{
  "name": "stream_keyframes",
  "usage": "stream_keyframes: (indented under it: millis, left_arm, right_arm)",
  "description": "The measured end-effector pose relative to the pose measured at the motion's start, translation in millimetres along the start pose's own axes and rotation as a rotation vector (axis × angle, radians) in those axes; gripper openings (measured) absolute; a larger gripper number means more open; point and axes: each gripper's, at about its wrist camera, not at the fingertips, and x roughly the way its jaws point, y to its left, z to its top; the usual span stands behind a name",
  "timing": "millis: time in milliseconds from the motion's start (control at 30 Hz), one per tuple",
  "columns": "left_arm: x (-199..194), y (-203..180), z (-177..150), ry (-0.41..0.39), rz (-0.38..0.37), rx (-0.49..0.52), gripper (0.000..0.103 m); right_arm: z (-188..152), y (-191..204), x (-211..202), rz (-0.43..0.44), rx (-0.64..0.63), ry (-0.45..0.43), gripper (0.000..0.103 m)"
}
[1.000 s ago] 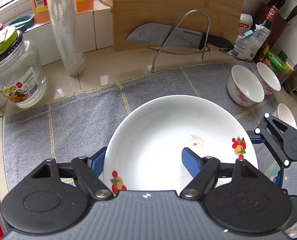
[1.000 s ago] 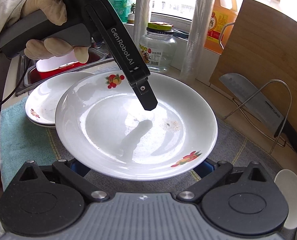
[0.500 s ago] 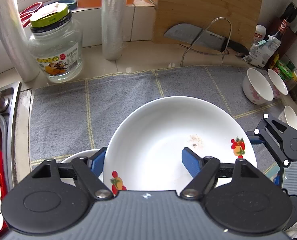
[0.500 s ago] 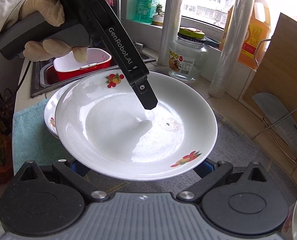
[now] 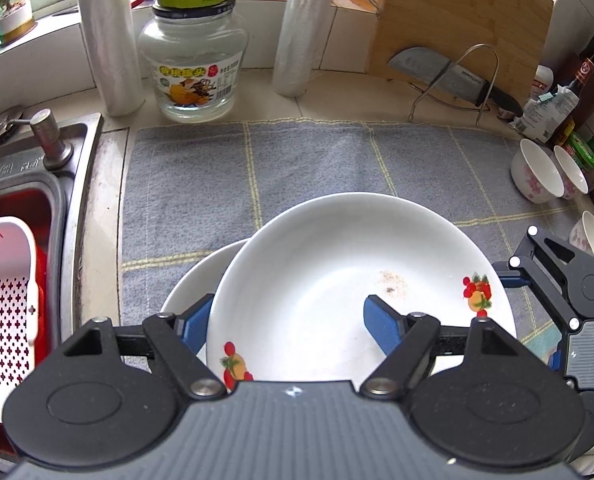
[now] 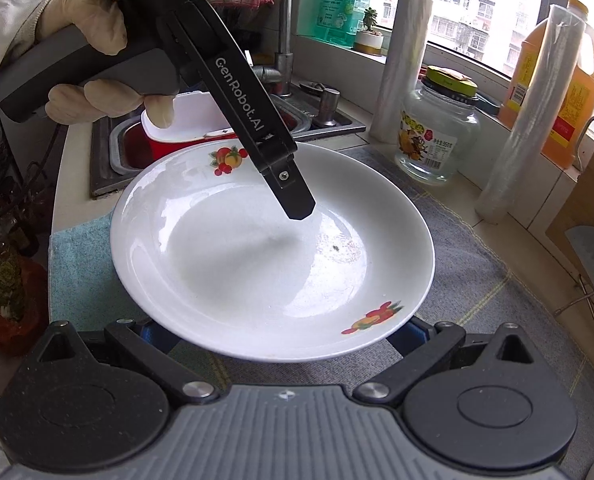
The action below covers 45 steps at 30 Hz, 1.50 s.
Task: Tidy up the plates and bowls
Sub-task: 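Lower the held plate onto the plate stack with the left tool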
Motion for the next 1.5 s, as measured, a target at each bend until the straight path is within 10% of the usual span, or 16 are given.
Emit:
stream_keyframes:
  millis: [1500]
  left_arm:
    - [33,18,-14,0.092,-0.022,0.067,0.082]
  right_arm:
    - [6,22,24,-0.023,0.004,0.115,0.103]
